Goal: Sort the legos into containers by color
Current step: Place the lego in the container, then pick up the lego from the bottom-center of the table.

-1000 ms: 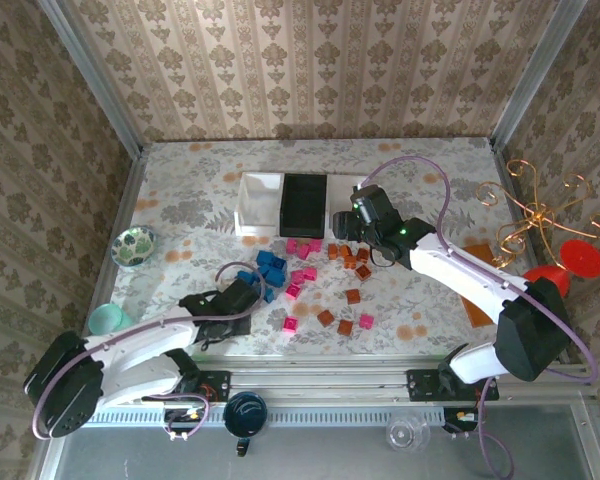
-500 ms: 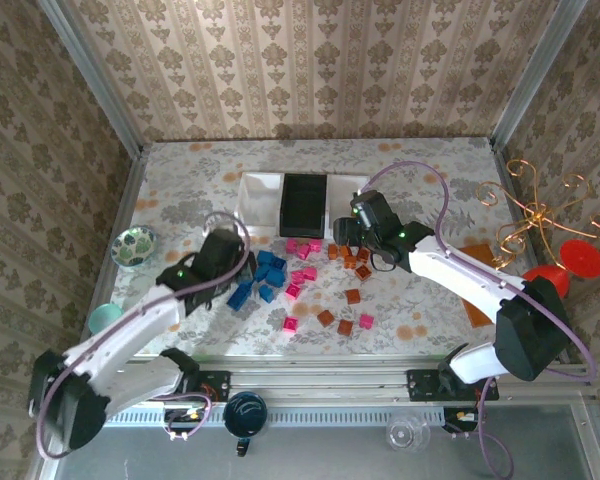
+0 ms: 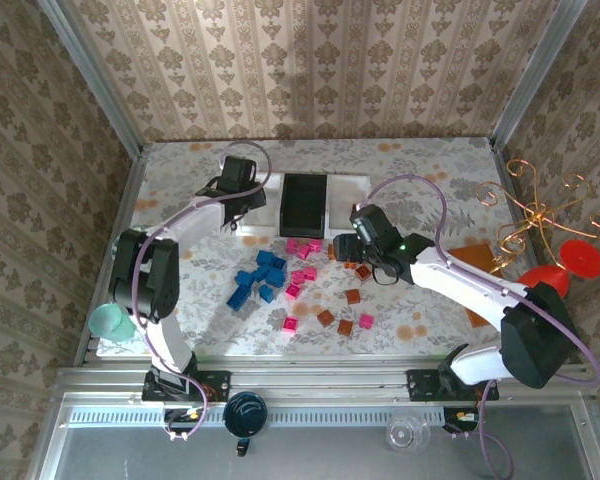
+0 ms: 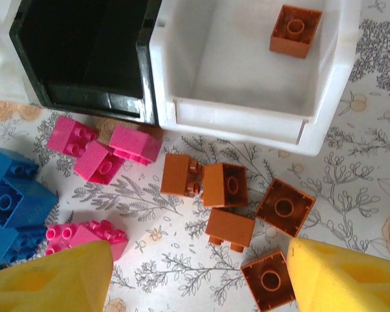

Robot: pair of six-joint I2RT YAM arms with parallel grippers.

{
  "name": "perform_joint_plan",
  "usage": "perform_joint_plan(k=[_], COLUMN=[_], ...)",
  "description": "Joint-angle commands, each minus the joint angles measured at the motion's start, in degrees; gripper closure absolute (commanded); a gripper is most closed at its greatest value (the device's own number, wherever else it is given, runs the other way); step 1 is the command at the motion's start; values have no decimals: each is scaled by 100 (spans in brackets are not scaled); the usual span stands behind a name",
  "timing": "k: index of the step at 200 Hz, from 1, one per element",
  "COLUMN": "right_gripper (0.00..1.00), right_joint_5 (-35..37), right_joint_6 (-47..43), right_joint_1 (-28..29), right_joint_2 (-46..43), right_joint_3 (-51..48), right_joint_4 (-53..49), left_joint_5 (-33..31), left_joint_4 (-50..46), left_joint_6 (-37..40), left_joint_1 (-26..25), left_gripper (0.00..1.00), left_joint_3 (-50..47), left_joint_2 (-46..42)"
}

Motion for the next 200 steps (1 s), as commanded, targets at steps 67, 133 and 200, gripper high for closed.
perform_joint_plan(k=[67, 133, 200], right_gripper=[25, 30, 64], right_joint_5=[-286, -93, -22], right_joint_6=[543, 1009, 954], right_joint_1=[239, 745, 904], right_joint_2=[45, 757, 1081], right_joint_3=[-846, -1214, -954], right_joint_4=[-64, 160, 145], left_joint_5=[627, 312, 289], left_joint_4=[439, 708, -27], left_joint_6=[-148, -208, -547], left_joint_1=[-132, -1393, -1555], left_gripper=[21, 0, 0], left_joint_3=[-494, -2842, -4164], left_joint_2=[-1241, -3805, -5488])
